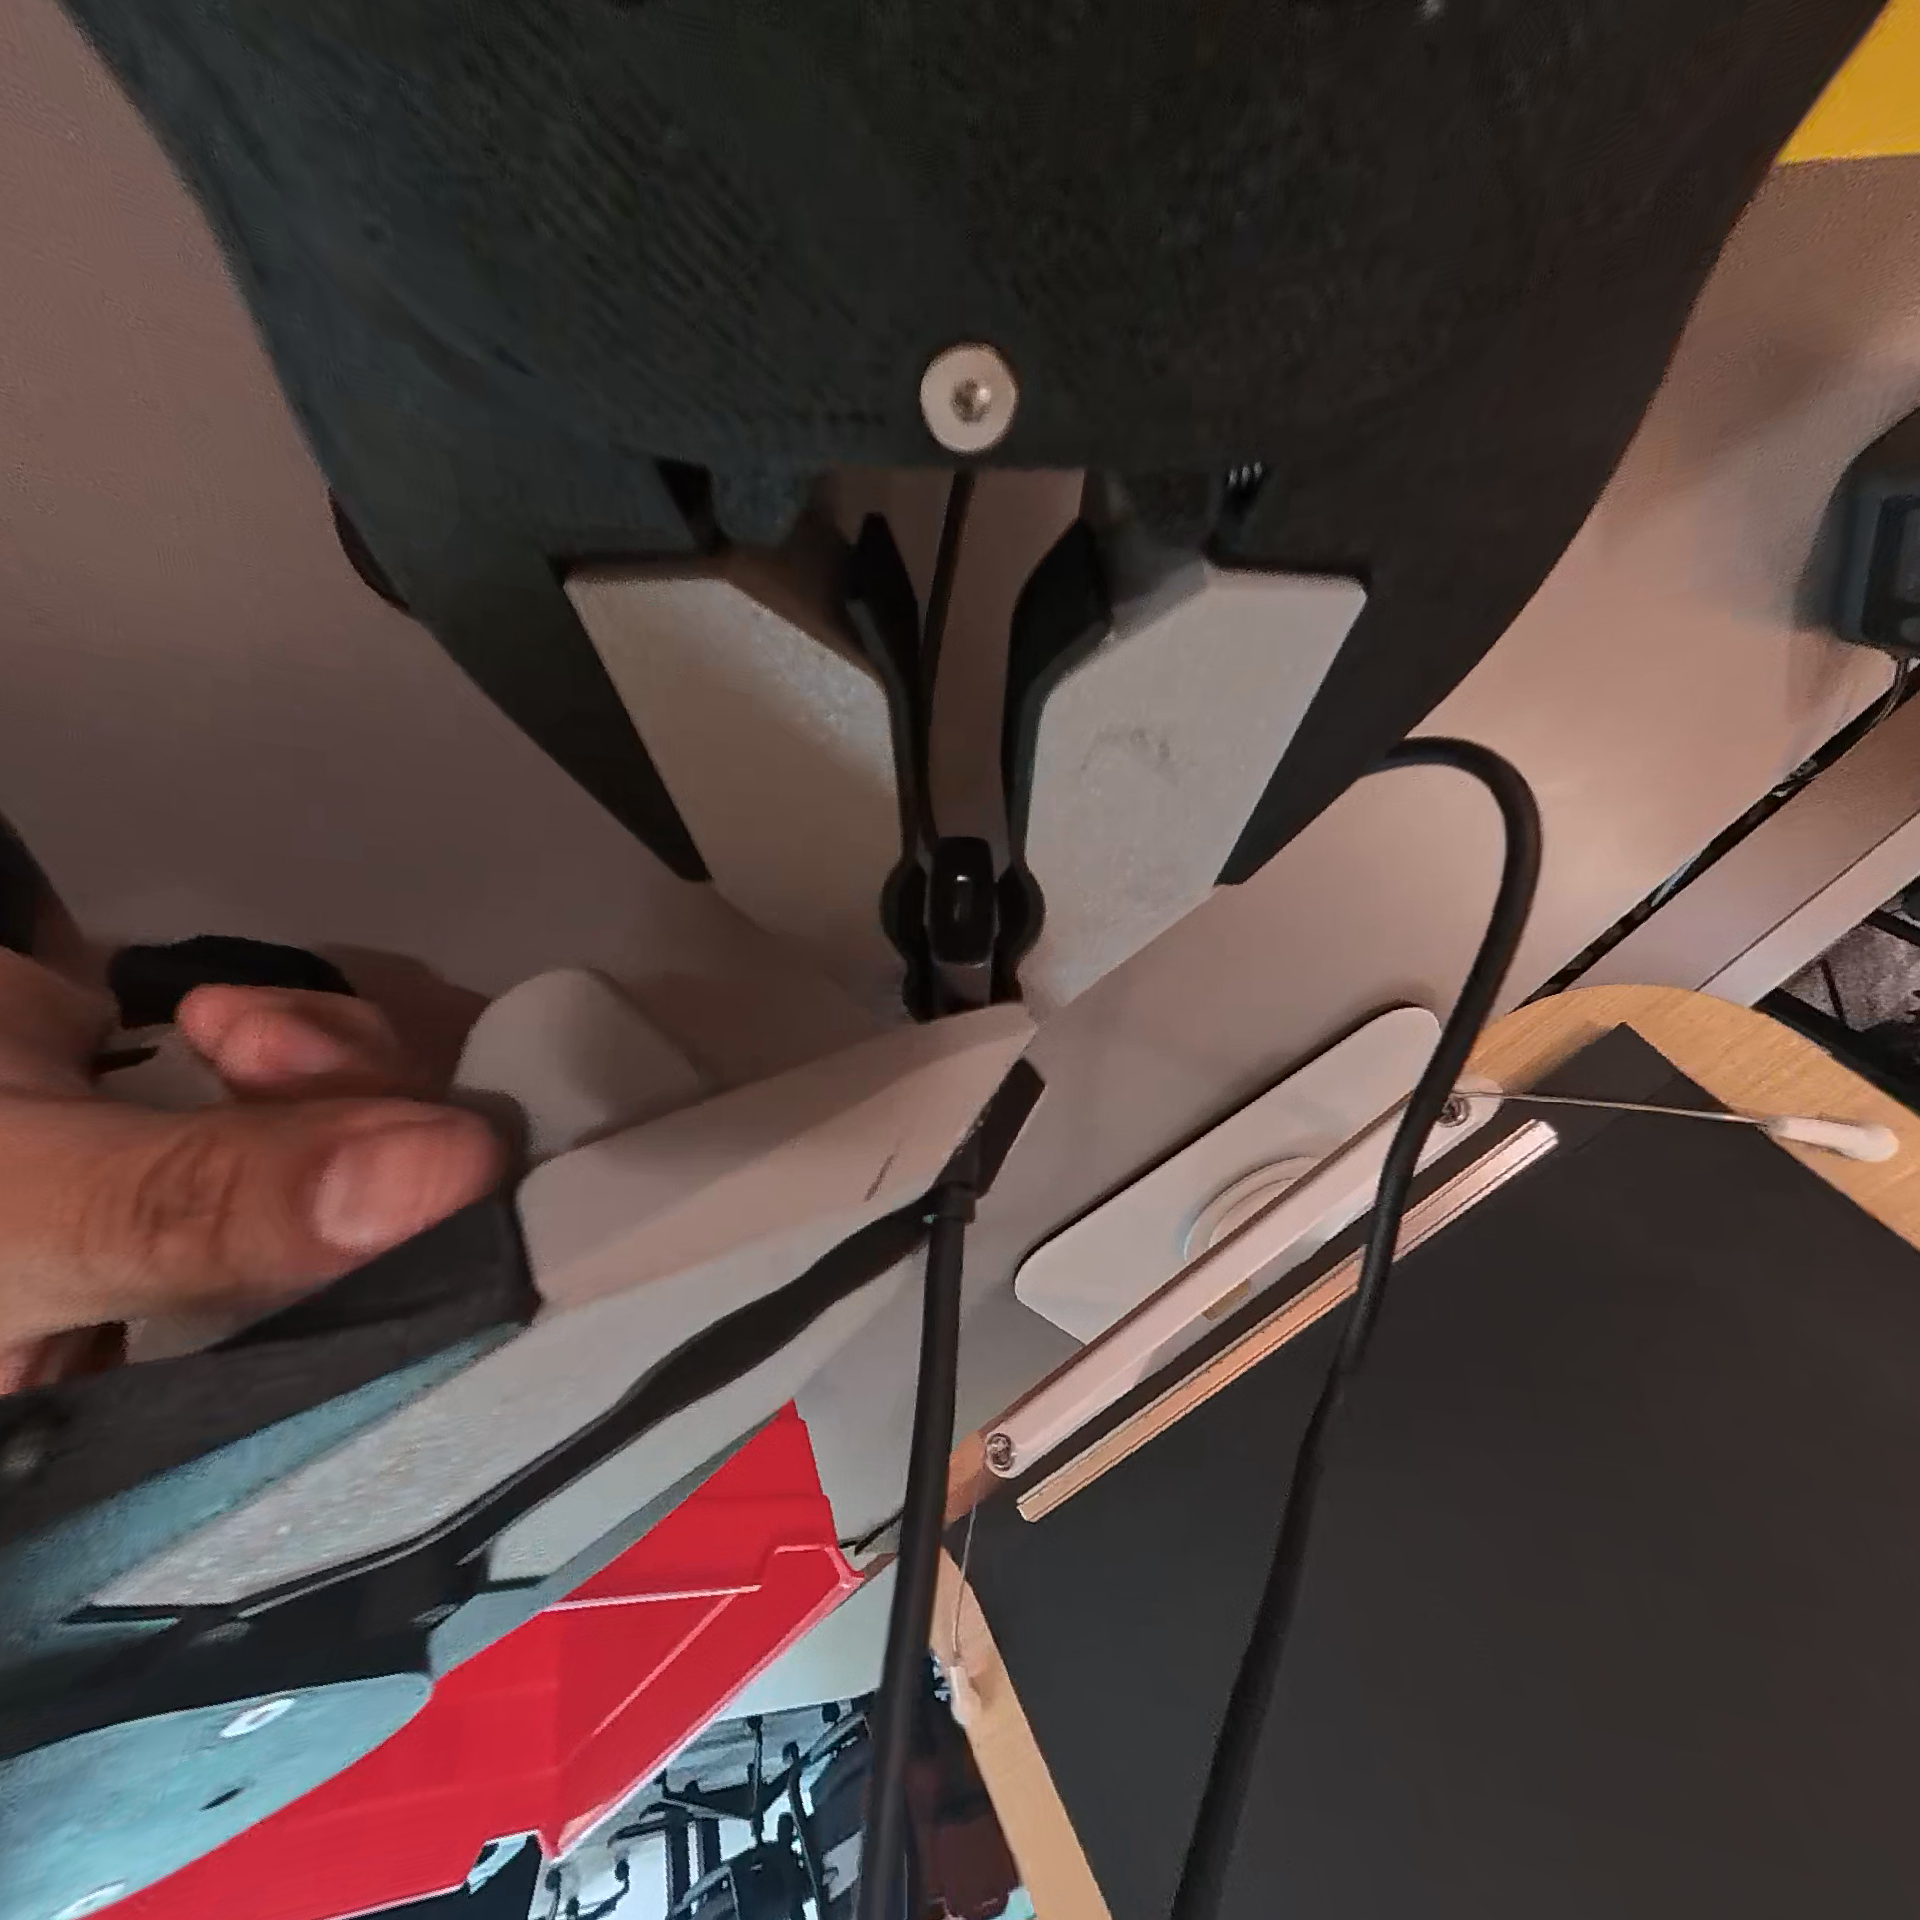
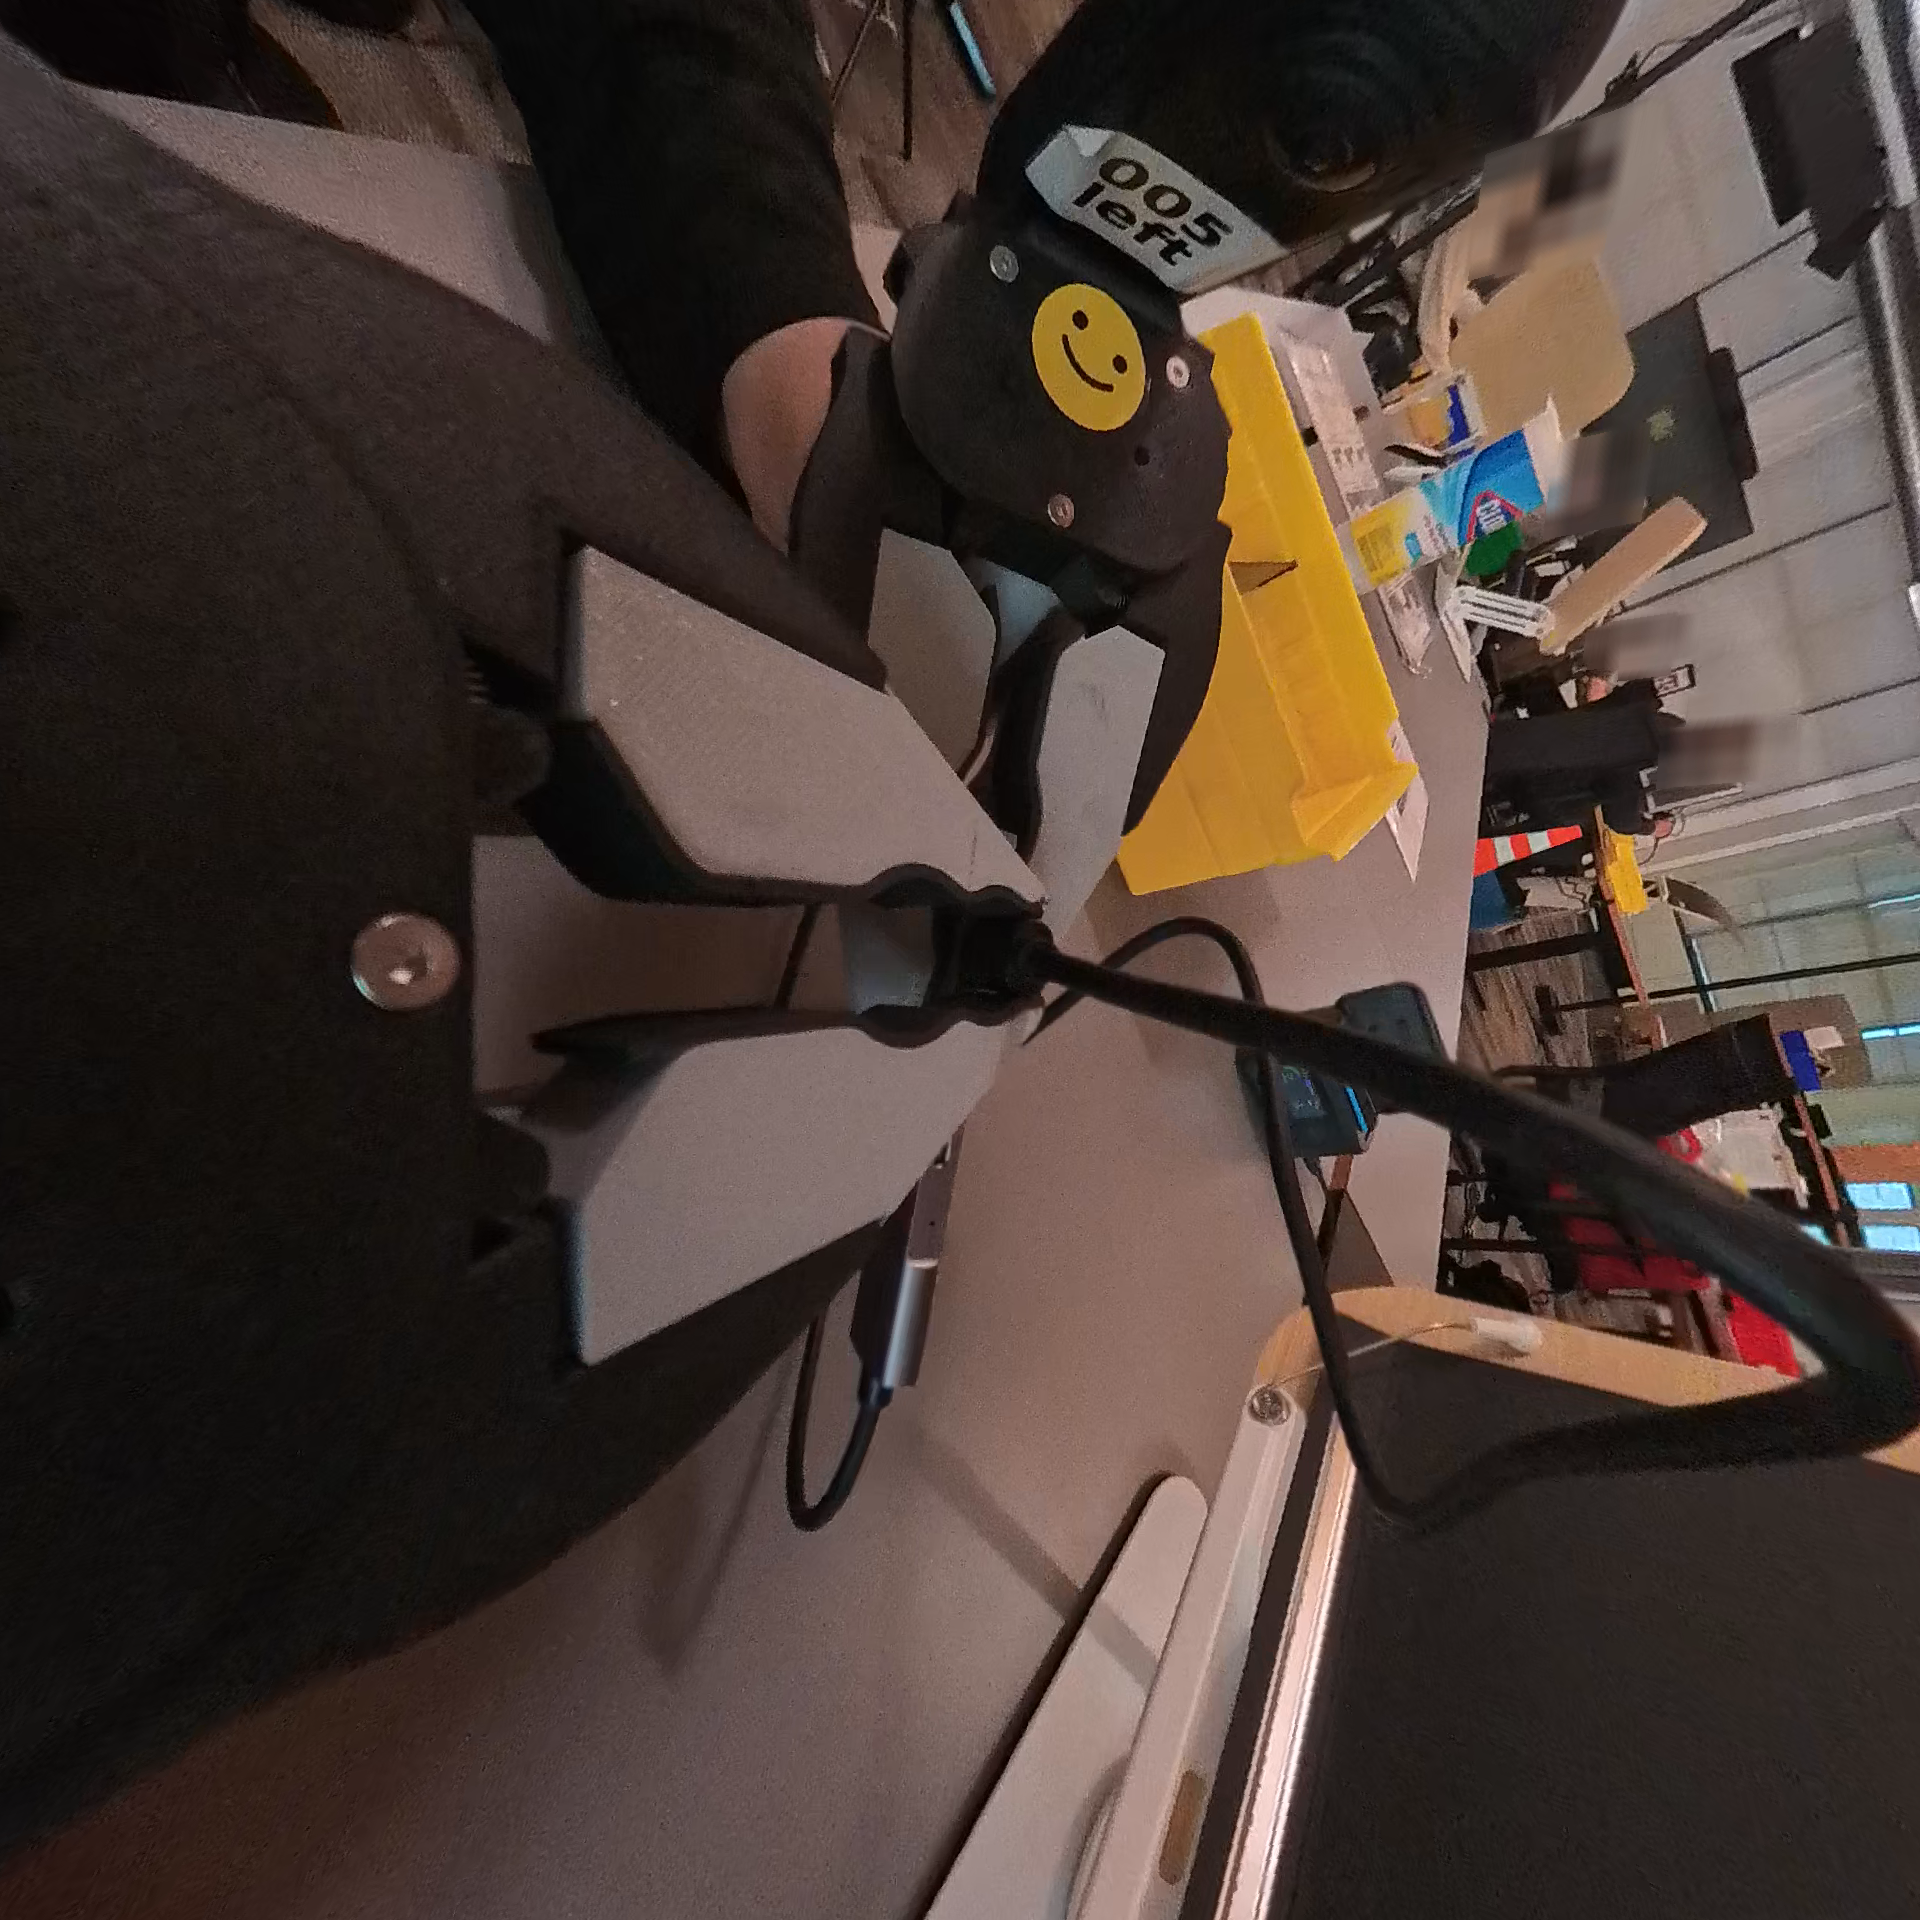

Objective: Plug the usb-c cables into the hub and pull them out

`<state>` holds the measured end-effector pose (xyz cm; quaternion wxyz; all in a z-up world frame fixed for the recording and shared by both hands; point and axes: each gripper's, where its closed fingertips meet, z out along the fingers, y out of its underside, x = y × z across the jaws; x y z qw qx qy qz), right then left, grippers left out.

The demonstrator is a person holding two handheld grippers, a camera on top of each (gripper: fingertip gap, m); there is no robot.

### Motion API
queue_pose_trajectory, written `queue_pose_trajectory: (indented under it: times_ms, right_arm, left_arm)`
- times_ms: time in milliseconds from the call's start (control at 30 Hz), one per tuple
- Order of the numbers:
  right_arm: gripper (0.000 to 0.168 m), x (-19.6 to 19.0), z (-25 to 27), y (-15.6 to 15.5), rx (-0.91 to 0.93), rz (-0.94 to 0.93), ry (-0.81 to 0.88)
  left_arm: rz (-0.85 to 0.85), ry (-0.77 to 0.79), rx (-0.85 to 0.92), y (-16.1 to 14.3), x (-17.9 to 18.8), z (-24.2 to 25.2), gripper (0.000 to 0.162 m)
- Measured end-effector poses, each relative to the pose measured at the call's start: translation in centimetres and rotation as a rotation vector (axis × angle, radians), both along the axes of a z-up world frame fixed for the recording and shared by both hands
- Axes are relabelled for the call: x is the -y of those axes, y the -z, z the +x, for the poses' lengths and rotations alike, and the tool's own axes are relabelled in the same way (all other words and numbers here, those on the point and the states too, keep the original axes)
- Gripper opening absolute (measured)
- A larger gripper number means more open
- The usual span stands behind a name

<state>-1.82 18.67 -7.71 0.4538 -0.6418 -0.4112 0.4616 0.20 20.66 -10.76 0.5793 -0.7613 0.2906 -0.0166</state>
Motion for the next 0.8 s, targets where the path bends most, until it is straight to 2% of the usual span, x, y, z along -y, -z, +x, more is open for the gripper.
queue_pose_trajectory:
  times_ms: [300,567,800]
  right_arm:
    - [0.011,-0.26,0.24,-0.23,-0.022,-0.021,0.004]
    - [0.01,-0.1,-0.01,0.15,-0.066,-0.133,-0.057]
    - [0.01,0.0,-0.07,0.23,0.026,0.011,-0.016]
  left_arm:
    - [-0.014,-0.016,-0.007,0.21,-0.16,-0.42,0.007]
    - [-0.037,-0.014,0.004,0.6,-0.17,-0.41,0.007]
    - [-0.034,-0.016,0.012,0.29,-0.16,-0.43,0.006]
